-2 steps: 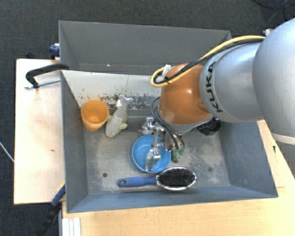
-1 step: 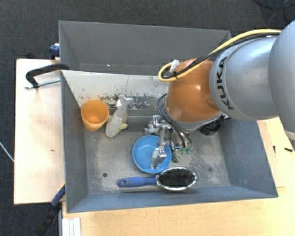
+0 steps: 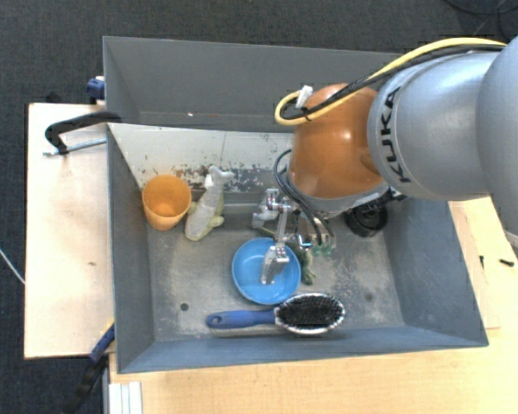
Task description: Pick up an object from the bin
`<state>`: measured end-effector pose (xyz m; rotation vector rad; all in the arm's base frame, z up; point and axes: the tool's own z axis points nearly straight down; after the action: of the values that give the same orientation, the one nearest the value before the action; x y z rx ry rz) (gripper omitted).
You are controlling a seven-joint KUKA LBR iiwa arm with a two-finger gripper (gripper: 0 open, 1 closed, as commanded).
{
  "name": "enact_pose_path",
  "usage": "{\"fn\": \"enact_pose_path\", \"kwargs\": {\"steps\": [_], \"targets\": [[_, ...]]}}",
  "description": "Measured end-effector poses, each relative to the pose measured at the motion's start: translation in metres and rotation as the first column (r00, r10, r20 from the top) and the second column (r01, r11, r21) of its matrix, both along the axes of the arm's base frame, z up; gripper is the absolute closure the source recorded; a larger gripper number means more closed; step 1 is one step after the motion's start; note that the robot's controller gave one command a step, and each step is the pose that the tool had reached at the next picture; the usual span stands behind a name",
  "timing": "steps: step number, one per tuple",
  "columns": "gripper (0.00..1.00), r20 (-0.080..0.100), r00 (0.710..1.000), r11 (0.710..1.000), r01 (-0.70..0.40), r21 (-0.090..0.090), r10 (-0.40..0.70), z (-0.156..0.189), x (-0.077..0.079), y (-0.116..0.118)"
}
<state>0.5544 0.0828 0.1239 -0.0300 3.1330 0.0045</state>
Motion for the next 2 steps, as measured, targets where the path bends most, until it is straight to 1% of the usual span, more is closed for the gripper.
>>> {"fn": "enact_pose_path", "kwargs": {"steps": [1,2], "targets": [[0.00,-0.002,0.997,0.997,0.078,0.001,-0.078,-0.0513,-0.0056,-0.0088],[0.00,-0.005,0.997,0.997,0.077,0.000,-0.077,-0.0496,-0.0045,-0.0073]]}}
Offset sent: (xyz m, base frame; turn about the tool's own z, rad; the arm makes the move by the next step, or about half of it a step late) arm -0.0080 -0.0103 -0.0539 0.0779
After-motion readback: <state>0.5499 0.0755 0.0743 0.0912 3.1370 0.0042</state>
